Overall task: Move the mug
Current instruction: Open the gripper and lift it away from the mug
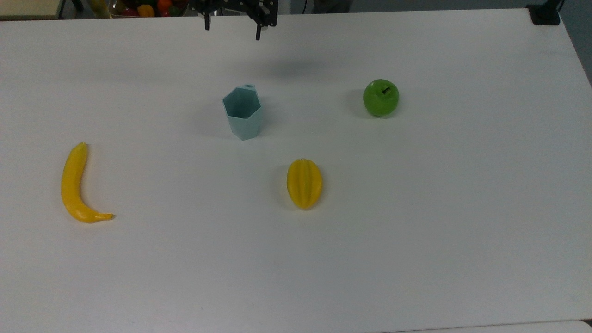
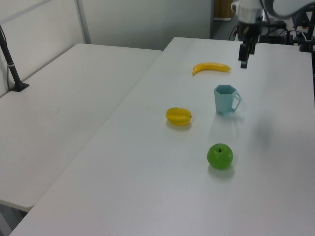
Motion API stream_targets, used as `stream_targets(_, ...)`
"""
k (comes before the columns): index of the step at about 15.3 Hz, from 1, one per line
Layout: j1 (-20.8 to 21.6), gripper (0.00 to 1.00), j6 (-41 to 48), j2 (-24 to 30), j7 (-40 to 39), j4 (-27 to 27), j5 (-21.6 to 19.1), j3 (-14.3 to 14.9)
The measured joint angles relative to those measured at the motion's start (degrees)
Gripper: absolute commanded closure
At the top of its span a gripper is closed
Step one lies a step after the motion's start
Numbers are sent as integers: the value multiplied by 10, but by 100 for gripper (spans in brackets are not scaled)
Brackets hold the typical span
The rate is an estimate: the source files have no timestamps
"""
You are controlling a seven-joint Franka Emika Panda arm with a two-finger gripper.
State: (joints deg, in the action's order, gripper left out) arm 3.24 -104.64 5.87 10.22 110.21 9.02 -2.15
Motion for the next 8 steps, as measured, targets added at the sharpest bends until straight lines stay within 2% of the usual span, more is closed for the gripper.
stream_targets(4,-2,0,74,0,-2,-76,-27,11)
stream_targets(8,-3,0,94,-2,-8,-108,-45,36)
